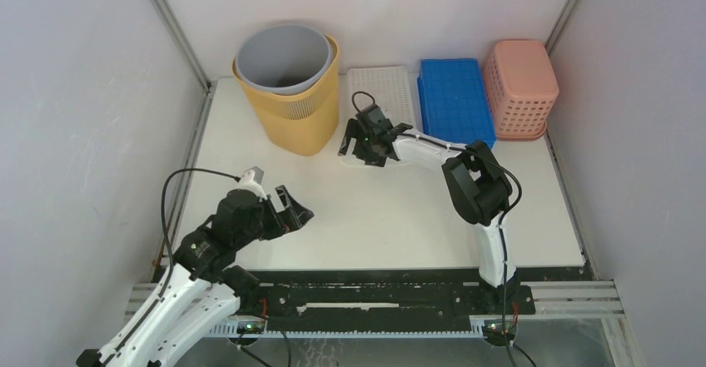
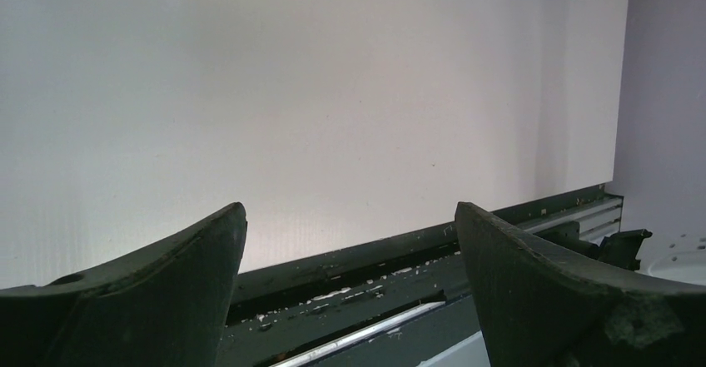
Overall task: Turn the large container upside down
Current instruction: Move the container to the center of the board.
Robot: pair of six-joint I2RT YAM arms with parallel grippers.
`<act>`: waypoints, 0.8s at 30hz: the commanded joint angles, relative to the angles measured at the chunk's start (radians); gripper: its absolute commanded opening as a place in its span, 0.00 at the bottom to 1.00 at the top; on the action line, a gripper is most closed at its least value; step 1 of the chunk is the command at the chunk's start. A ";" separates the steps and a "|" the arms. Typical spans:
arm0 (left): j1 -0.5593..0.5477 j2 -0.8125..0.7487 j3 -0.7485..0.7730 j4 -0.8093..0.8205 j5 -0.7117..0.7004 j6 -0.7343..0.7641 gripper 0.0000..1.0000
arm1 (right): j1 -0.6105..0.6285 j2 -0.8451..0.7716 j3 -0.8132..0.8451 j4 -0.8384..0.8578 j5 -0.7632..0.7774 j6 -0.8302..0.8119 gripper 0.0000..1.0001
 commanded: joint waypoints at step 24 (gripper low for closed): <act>0.037 0.342 0.536 -0.079 -0.191 0.244 1.00 | 0.011 -0.961 -0.543 -0.085 -0.149 -0.238 0.94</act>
